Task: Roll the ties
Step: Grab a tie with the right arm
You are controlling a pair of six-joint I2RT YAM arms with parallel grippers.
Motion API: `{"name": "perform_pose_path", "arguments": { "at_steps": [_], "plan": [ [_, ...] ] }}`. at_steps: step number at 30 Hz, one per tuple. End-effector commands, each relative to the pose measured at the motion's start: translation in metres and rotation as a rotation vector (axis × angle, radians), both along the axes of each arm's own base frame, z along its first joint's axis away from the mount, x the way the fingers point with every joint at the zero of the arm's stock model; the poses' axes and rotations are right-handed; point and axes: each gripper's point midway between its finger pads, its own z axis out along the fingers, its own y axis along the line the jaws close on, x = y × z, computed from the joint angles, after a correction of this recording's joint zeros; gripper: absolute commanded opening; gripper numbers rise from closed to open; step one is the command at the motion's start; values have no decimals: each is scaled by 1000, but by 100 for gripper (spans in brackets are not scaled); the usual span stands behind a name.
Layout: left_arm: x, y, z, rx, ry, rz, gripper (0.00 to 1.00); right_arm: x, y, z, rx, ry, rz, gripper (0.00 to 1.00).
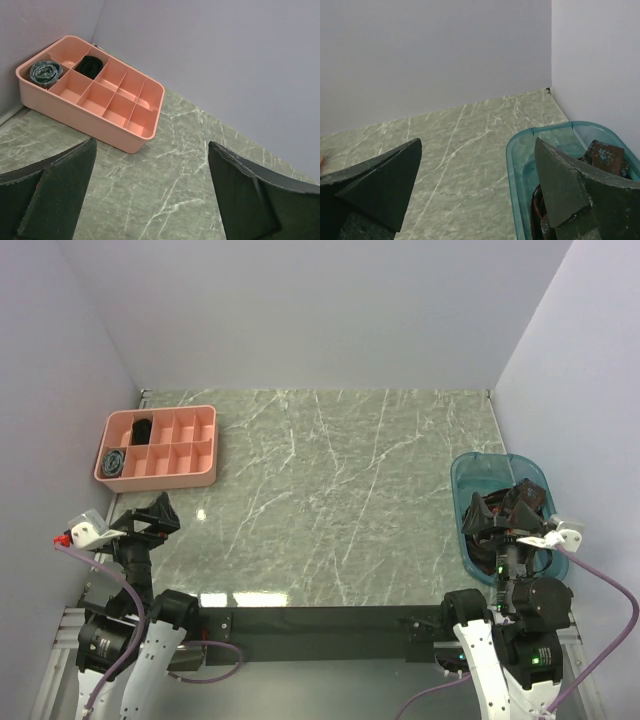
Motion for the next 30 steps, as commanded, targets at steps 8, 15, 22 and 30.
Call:
{"name": "perform_pose_path", "arguments": {
  "at_steps": [8, 15, 22, 30],
  "plan": [
    [-3, -4, 9, -24, -52, -24, 100, -9, -17, 16, 109, -27, -92, 100],
    [-3, -17, 13, -12, -102, -109, 99, 31, -11, 5, 188, 196, -112, 100],
    [-7, -20, 14, -13, -130, -133, 99, 72, -47, -41, 245, 466, -449, 100],
    [-8, -25, 15, -14, -153, -168, 99, 99, -101, -115, 272, 708, -754, 98]
  ]
}}
